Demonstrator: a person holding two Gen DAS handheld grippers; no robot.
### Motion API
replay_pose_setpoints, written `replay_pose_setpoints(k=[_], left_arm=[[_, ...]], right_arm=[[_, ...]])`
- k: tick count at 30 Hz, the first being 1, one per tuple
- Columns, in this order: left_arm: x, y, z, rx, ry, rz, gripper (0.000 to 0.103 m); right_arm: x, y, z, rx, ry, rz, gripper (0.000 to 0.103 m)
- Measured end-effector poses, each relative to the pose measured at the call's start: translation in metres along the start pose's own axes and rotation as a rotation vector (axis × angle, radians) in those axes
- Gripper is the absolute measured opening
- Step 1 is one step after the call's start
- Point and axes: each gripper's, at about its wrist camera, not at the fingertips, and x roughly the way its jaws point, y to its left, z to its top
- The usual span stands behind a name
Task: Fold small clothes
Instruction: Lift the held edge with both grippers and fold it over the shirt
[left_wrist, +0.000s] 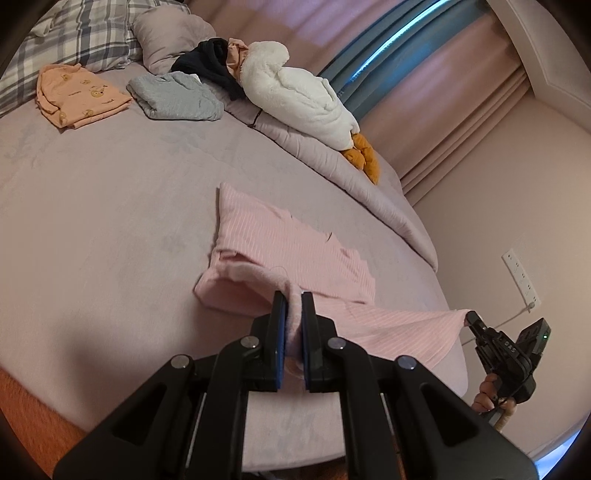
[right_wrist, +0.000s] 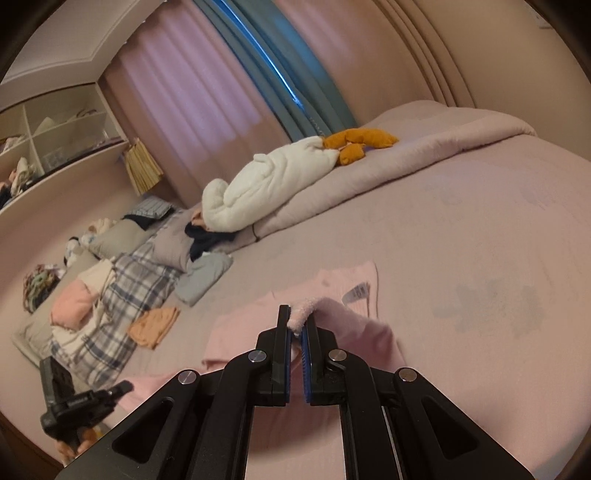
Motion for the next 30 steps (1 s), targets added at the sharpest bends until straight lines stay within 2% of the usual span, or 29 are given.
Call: replay_pose_setpoints(k=[6,18,21,23,30], left_arm=[[0.034,0.003,0.03,-0.048,0.014,-0.011,0.006],[0.136,0.025,0.103,-0.086,0.067,0.093,0.006],[0.165,0.031,0.117,-0.076,0.087,0.147,0.007],[0.183,0.037,0.124,-0.083,0.107,0.189,0.007],[0.224,0.064,0.132,-0.114,0.181,0.243,0.008]], right_arm=[[0.045,-0.009,0.022,0.013,0.027,-0.045,0.006],[0.133,-0.041,0.052,0.019,0.111,-0.131,0.006],[0.152,-0.052,0.057,0.049,0.122,-0.143,0.006],[0.166,-0.059,0.058,0.067,0.14,-0.164,0.006],[0.212,-0.074,0.05,0.07,0.235,-0.256,0.006]])
